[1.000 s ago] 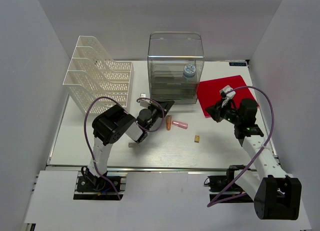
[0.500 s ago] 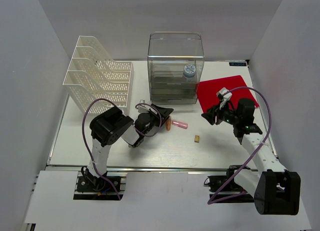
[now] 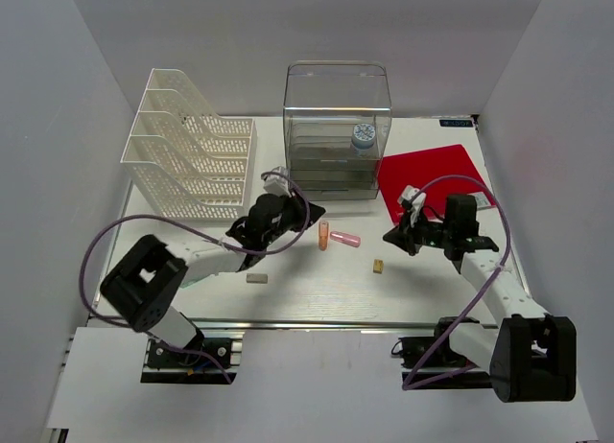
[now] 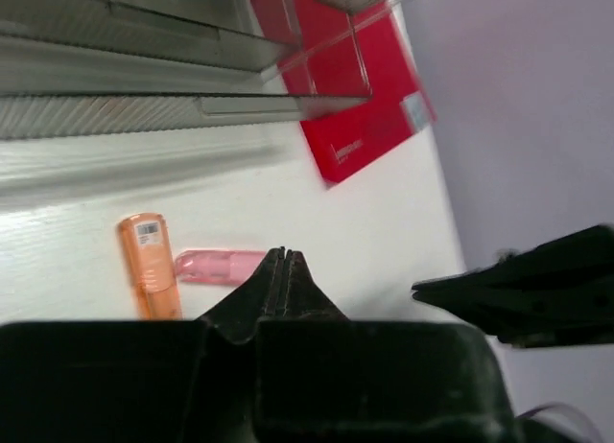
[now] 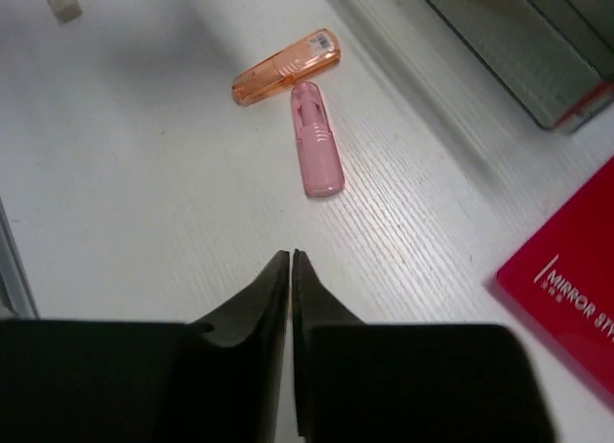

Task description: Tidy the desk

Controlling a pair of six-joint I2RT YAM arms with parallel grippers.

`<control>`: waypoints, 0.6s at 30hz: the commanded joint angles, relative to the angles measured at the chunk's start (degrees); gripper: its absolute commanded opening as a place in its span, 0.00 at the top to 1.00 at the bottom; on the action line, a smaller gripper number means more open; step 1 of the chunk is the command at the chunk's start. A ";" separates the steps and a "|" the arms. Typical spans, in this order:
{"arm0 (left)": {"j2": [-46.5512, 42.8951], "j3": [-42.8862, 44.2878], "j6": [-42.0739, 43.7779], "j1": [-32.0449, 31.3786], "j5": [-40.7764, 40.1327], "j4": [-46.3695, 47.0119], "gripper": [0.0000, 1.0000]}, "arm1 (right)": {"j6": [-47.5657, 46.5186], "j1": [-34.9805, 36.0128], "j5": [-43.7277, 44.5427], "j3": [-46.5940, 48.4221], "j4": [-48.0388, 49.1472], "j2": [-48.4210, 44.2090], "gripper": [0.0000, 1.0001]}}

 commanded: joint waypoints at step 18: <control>-30.25 6.43 51.08 -0.52 -13.93 -53.53 0.06 | -3.59 24.86 32.98 16.10 2.24 24.91 0.27</control>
